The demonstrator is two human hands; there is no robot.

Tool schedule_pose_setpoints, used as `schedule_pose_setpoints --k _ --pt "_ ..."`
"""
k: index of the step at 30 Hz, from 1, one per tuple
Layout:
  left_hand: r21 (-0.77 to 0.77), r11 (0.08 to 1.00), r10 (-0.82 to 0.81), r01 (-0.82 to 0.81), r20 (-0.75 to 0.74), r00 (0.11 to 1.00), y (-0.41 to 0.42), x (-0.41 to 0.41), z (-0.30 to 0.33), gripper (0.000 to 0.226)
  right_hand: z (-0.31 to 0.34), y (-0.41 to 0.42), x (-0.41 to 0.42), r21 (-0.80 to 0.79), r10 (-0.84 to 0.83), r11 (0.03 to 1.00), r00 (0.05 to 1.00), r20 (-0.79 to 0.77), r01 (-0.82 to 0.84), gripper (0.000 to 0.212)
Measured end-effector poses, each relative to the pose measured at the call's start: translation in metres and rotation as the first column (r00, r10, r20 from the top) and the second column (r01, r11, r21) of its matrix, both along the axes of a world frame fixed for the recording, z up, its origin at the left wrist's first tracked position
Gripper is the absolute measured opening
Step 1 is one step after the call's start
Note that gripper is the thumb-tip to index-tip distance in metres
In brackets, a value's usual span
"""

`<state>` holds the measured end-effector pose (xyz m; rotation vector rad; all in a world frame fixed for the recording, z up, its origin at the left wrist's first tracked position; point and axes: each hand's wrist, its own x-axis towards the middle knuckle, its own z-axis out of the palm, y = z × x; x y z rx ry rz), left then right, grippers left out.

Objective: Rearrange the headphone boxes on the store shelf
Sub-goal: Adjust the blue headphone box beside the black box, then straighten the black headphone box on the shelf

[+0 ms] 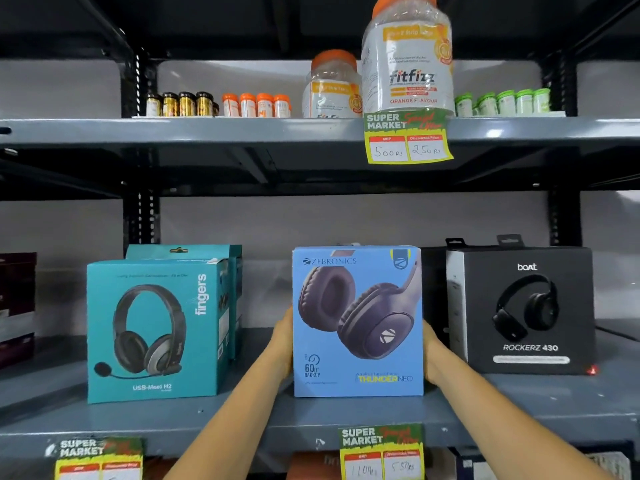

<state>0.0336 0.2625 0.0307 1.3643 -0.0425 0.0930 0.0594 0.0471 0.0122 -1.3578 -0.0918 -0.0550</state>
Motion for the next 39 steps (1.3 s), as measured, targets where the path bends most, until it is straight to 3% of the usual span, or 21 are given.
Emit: schedule_pose_setpoints --k 1,3,5,8,12,14,19,23,26,28,30,32,39 --pt "-0.003 0.998 0.063 -0.063 0.010 0.998 0.003 0.002 0.001 0.035 0.002 -0.005 -0.002 -0.040 -0.061 0.997 0.998 0.004 0.062 0.039" --pt "-0.005 0.967 0.252 -0.254 0.124 0.960 0.011 -0.008 0.001 0.054 0.004 -0.018 -0.007 -0.062 -0.179 0.981 0.979 0.099 0.186 0.041" --pt "-0.008 0.929 0.337 -0.370 0.432 0.837 0.004 -0.032 0.008 0.053 0.010 -0.033 -0.021 -0.058 -0.245 0.958 0.907 0.343 0.281 0.043" --pt "-0.027 0.932 0.288 -0.361 0.660 0.694 -0.027 -0.064 0.016 0.046 0.021 -0.049 -0.056 -0.052 -0.222 0.946 0.757 0.615 0.319 0.034" --pt "0.056 0.916 0.184 -0.397 0.821 0.541 -0.092 -0.080 0.019 0.050 0.038 -0.093 -0.081 -0.010 -0.269 0.916 0.633 0.726 0.400 0.037" --pt "0.113 0.940 0.083 -0.323 0.840 0.536 -0.132 -0.086 0.018 0.048 0.039 -0.125 -0.079 -0.016 -0.280 0.899 0.602 0.748 0.438 0.036" --pt "0.185 0.982 -0.096 -0.032 0.642 0.761 -0.228 -0.058 0.008 0.045 0.034 -0.206 -0.058 0.038 -0.423 0.820 0.561 0.712 0.570 0.039" --pt "-0.044 0.999 -0.011 0.026 0.316 0.949 -0.262 -0.008 0.009 0.048 0.014 -0.260 -0.020 0.091 -0.636 0.750 0.676 0.373 0.656 0.047" --pt "-0.199 0.978 0.063 -0.062 0.000 0.998 -0.269 0.025 0.015 0.054 0.003 -0.288 0.013 -0.103 -0.483 0.870 0.875 0.017 0.482 0.063" --pt "-0.197 0.977 0.059 -0.079 -0.108 0.992 -0.265 0.044 0.010 0.060 -0.001 -0.292 0.025 -0.045 -0.291 0.957 0.949 -0.119 0.287 0.055" --pt "-0.172 0.985 0.009 -0.026 -0.098 0.995 -0.268 0.056 0.003 0.053 0.002 -0.289 0.029 -0.040 -0.198 0.980 0.972 -0.129 0.194 0.034" --pt "-0.164 0.986 -0.026 0.011 -0.090 0.996 -0.274 0.063 -0.002 0.050 0.004 -0.285 0.036 -0.098 -0.155 0.984 0.983 -0.096 0.146 0.025" --pt "-0.151 0.988 -0.028 0.019 -0.054 0.998 -0.272 0.081 -0.010 0.062 0.000 -0.278 0.064 -0.052 -0.123 0.992 0.989 -0.080 0.119 0.038"
